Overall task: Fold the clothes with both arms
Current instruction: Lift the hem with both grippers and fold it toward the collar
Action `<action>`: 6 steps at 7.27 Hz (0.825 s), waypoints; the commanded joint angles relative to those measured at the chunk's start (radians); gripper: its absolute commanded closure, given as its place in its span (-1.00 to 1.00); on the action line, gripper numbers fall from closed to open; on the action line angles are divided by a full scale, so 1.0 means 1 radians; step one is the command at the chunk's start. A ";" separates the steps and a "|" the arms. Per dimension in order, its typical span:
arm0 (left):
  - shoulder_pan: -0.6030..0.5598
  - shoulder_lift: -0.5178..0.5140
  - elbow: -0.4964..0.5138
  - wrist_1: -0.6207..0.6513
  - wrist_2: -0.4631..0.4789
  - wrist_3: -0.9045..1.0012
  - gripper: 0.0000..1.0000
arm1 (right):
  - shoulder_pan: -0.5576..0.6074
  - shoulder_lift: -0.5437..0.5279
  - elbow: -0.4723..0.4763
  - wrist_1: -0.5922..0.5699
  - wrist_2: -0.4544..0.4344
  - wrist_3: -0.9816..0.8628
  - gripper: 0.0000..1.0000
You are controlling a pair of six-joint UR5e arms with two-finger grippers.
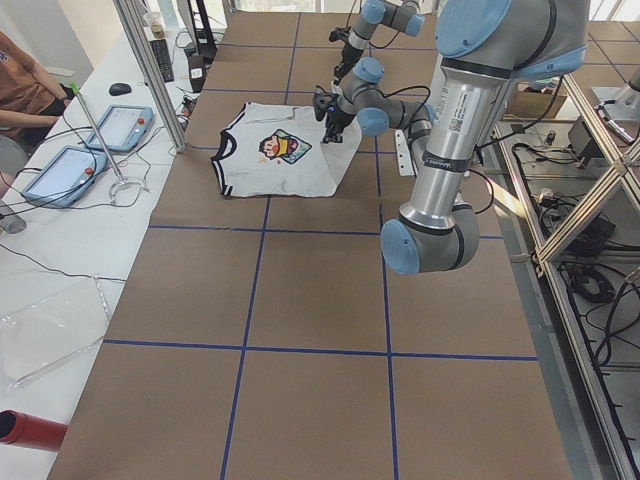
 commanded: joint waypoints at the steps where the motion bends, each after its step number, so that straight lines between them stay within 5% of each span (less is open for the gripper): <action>1: -0.127 -0.083 0.290 -0.199 -0.002 0.069 1.00 | 0.161 0.176 -0.240 0.003 0.060 -0.152 1.00; 3: -0.187 -0.129 0.486 -0.349 0.000 0.131 1.00 | 0.270 0.341 -0.501 0.053 0.095 -0.201 1.00; 5: -0.233 -0.192 0.616 -0.390 0.004 0.167 1.00 | 0.356 0.467 -0.807 0.270 0.176 -0.227 1.00; 6: -0.238 -0.221 0.675 -0.405 0.007 0.171 1.00 | 0.374 0.539 -0.919 0.289 0.190 -0.232 1.00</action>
